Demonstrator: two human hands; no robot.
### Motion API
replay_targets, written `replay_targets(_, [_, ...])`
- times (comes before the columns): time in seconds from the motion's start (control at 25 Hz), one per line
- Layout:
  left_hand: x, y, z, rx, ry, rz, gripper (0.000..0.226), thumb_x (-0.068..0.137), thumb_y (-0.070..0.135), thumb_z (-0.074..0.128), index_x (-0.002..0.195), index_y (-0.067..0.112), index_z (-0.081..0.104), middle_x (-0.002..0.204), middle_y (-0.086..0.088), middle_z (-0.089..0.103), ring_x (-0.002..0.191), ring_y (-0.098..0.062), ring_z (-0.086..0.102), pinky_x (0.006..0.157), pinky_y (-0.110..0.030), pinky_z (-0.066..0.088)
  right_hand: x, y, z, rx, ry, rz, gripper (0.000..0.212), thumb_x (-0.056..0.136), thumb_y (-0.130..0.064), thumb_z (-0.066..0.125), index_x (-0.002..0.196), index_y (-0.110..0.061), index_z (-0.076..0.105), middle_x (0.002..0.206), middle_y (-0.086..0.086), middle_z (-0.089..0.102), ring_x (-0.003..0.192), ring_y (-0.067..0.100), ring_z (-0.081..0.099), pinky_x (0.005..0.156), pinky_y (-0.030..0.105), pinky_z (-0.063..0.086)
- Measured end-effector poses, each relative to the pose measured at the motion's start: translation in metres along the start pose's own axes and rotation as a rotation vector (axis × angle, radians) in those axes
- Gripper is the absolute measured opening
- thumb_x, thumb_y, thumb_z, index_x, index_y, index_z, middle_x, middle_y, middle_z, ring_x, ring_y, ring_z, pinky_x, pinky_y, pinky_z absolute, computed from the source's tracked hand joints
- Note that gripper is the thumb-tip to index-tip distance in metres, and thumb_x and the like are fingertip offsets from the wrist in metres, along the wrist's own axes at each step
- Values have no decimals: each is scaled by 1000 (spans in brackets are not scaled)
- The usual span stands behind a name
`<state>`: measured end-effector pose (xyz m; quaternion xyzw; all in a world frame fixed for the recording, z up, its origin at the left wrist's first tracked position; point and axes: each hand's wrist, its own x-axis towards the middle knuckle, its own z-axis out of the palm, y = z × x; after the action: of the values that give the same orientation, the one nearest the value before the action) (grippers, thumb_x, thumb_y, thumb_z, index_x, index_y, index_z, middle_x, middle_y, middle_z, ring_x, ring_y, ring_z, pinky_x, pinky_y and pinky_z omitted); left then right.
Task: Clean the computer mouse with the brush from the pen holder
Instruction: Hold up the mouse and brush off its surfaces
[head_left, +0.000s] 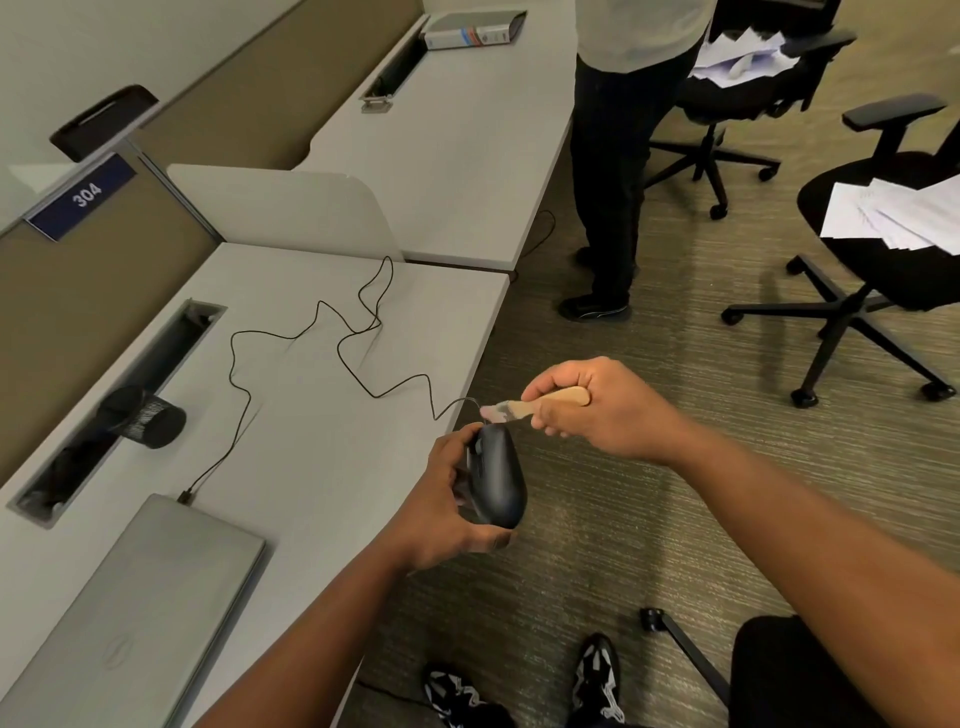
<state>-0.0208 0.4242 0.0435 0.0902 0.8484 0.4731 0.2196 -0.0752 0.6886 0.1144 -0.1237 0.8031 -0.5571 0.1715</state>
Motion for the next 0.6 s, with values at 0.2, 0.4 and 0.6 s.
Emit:
replay_targets(0.2, [0, -6, 1, 32, 4, 10, 115, 59, 43, 101, 142, 70, 27, 141, 36, 34, 123, 12, 50, 91, -13, 55, -3, -7, -4, -133, -222, 8, 15, 88, -18, 75, 91, -32, 80, 70, -11, 70, 60, -1, 56, 56, 17, 45])
replay_targets(0.4, [0, -9, 6, 76, -13, -21, 115, 57, 48, 101, 141, 70, 24, 138, 44, 29, 128, 10, 47, 94, -11, 54, -7, -11, -8, -142, -398, 34, 19, 83, -15, 74, 89, -31, 81, 70, -5, 71, 61, 1, 57, 57, 16, 45])
replay_targets(0.6, [-1, -14, 7, 140, -20, -5, 126, 57, 53, 99, 157, 51, 22, 144, 36, 26, 134, -2, 45, 104, -23, 55, -4, -6, -20, -120, -213, 13, 14, 86, -20, 75, 89, -33, 81, 68, -13, 70, 59, -3, 58, 57, 16, 45])
